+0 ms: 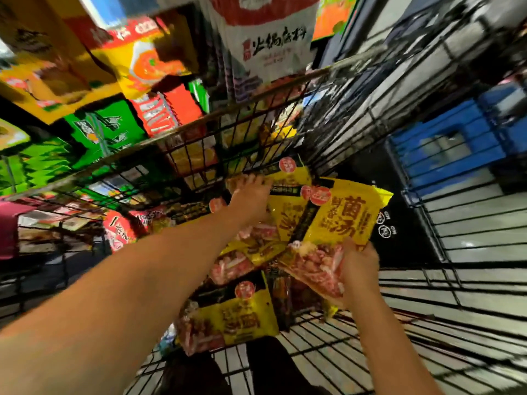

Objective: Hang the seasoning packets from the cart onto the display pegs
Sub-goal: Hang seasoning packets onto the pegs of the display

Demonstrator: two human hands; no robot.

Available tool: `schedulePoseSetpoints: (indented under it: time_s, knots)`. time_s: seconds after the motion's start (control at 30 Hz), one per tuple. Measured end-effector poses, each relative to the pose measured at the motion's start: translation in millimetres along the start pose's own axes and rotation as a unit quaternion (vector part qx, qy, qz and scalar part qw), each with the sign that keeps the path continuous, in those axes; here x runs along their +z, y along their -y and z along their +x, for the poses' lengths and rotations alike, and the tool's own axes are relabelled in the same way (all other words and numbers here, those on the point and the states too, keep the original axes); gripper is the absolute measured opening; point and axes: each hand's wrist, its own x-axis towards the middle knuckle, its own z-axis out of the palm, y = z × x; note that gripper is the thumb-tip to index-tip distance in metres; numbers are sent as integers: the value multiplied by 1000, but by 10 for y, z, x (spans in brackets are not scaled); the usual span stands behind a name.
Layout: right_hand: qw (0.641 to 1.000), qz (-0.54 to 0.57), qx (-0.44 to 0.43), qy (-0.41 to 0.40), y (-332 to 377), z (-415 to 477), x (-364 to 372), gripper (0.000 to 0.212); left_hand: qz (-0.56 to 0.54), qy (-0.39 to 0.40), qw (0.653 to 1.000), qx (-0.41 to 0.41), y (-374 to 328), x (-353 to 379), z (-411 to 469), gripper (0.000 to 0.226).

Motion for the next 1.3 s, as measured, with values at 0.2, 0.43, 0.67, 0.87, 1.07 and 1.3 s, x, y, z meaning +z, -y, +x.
schedulePoseSetpoints:
  time_s: [0.2,0.43,0.67,0.87,1.07,1.3]
  knots:
    - [1000,-19,-8,16,-90,-3,90,13,-132,81,984,-90,223,-51,-357,86]
    - [997,-33,-25,72,-120,-177,210,35,-416,-117,885,-173,838,201,-1392,75]
    - [985,-33,34,165,-144,-344,397,12,-647,17,745,-159,383,431,-1726,55]
    - [963,-81,67,248,-261,-339,429,77,-695,28,700,-159,-108,502,-1602,61]
    - [970,-101,36,217,-351,-232,396,44,-532,-44,832,-152,444,405,-1440,49]
    - [966,-110,-11,232,-422,-147,374,40,-178,28,964,-197,1742,745,-933,131]
